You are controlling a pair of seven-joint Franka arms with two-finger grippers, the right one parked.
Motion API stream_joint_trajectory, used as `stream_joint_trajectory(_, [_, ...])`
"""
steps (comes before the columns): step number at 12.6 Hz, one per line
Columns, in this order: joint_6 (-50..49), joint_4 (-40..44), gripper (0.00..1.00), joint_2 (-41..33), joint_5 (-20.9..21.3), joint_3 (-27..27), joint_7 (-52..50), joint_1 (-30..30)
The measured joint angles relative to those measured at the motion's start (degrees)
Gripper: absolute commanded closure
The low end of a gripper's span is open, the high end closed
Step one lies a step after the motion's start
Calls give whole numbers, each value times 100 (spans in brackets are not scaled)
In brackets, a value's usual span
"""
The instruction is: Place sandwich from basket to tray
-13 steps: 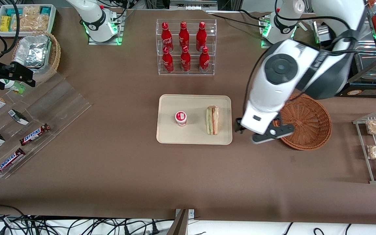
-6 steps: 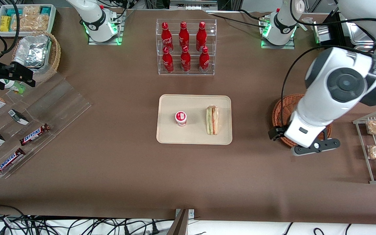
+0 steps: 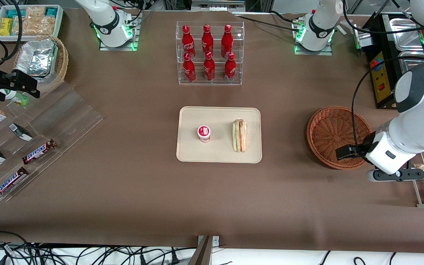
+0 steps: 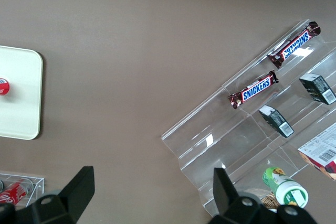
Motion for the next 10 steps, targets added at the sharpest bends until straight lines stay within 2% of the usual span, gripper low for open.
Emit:
stream_joint_trajectory(1, [-5, -4, 0, -1, -125, 290, 95, -224])
stream_joint_trajectory(2, [-7, -3, 0, -7, -373, 837, 198, -630])
stream_joint_trajectory(6, [5, 39, 0, -47, -1772, 3370, 862, -2286])
stream_joint_trajectory(8, [5, 41, 0, -122, -2030, 3990, 1043, -2677])
stream_joint_trajectory(10, [3, 41, 0, -164, -2045, 4080, 1057, -2762])
